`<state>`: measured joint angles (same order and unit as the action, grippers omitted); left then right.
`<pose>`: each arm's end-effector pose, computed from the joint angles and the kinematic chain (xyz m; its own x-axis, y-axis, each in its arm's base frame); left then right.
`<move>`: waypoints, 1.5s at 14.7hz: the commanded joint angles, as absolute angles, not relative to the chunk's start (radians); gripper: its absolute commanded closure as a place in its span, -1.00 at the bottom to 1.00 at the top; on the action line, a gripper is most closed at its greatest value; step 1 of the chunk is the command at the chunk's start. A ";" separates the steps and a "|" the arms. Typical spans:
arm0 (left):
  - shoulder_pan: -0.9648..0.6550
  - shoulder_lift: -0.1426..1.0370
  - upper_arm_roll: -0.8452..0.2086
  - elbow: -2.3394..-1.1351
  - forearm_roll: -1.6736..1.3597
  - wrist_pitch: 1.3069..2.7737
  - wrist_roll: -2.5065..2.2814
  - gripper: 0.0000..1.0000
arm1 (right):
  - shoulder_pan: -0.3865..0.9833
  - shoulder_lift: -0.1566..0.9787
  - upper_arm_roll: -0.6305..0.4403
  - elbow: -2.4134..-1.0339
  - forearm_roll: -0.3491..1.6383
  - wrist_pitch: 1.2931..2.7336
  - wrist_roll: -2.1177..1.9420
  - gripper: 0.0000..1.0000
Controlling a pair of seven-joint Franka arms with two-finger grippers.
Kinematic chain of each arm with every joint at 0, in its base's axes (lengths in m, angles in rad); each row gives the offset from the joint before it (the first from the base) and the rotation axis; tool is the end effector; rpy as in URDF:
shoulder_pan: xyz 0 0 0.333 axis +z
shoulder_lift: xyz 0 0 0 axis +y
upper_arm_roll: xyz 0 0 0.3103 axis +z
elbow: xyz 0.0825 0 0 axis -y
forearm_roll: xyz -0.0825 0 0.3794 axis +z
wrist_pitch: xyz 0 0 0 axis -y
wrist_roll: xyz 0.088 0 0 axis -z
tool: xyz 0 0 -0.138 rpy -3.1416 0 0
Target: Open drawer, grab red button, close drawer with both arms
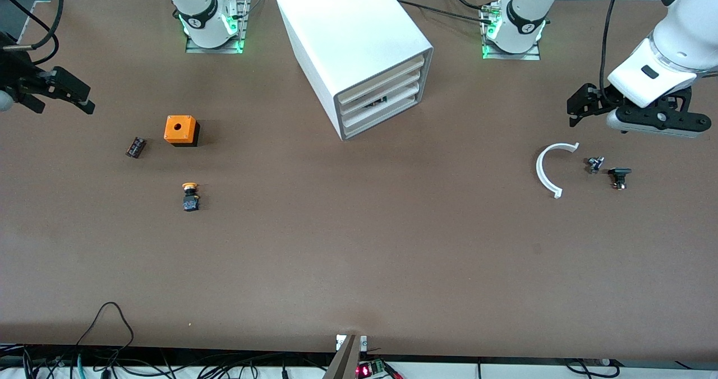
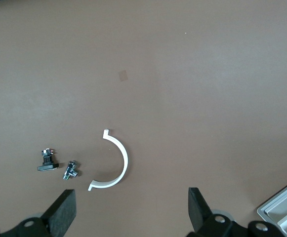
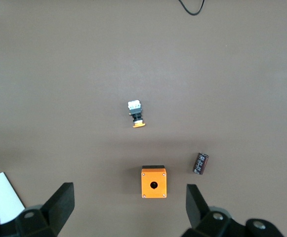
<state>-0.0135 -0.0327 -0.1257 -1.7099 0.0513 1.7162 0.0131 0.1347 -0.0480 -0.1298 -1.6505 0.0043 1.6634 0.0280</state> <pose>0.5471 -0.0711 0.5532 0.9866 -0.1590 0.0378 -0.1568 -0.9861 -0.0556 0.5457 0.0017 0.5847 0.9979 -0.0237 0.0601 -0.0230 -0.9997 -0.0122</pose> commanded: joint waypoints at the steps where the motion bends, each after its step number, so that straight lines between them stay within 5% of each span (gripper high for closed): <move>1: -0.020 -0.048 -0.121 -1.718 0.028 1.701 0.023 -1.00 | 0.130 -0.028 -0.133 -1.661 0.026 1.667 0.018 -1.00; 22: -0.014 -0.048 -0.121 -1.717 0.029 1.697 0.022 -1.00 | 0.153 0.161 -0.121 -1.689 0.097 1.805 -0.012 -1.00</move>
<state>-0.0149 -0.0327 -0.1251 -1.7099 0.0512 1.7077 0.0131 0.1404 0.1575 -0.1217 -1.6798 0.0781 1.7787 0.0005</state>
